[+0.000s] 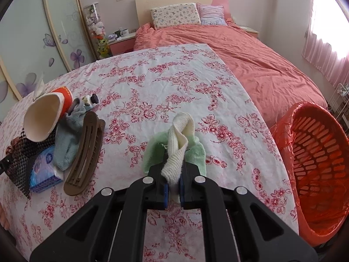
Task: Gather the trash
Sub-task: 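Carry the scrunchie and cloth to the orange basket and release both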
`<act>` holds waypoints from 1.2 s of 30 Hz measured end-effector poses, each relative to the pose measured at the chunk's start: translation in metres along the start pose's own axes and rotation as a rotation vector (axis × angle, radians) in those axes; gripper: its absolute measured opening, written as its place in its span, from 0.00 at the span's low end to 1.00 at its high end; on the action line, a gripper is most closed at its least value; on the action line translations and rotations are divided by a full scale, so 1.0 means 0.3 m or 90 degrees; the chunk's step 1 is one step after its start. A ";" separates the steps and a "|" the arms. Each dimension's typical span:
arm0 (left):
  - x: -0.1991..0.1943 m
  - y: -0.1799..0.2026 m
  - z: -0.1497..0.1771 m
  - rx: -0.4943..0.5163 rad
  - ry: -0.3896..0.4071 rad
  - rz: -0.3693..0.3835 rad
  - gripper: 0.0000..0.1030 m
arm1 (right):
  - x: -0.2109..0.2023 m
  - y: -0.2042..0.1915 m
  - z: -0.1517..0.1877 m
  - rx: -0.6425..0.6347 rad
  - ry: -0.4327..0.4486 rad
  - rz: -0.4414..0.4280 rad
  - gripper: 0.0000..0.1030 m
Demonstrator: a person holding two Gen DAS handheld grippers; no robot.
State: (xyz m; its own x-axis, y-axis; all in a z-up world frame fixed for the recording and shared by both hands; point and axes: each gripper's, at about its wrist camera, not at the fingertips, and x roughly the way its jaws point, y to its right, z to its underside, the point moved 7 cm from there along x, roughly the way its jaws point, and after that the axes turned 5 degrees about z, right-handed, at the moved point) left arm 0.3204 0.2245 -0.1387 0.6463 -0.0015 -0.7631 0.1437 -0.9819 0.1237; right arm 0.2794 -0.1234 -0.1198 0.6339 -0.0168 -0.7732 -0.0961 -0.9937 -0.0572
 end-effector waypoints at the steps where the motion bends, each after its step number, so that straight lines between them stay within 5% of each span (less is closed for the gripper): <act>1: -0.021 0.008 -0.008 0.005 0.011 0.000 0.21 | -0.015 0.008 0.001 0.016 0.001 -0.014 0.06; 13: -0.284 0.188 -0.071 0.054 0.102 0.035 0.20 | -0.261 0.070 -0.003 0.038 0.087 -0.046 0.06; 19: -0.404 0.386 -0.059 0.102 0.131 0.098 0.20 | -0.376 0.150 0.002 0.062 0.137 -0.048 0.06; 36: -0.426 1.040 0.076 0.217 0.089 0.310 0.21 | -0.526 0.508 -0.007 0.159 0.228 0.049 0.06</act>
State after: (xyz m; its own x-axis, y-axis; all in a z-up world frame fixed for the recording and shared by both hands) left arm 0.2657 -0.0859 -0.0171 0.6728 -0.4634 -0.5768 -0.4257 -0.8800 0.2105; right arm 0.1664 -0.2724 -0.0050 0.8394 -0.1701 -0.5162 -0.3074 -0.9319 -0.1928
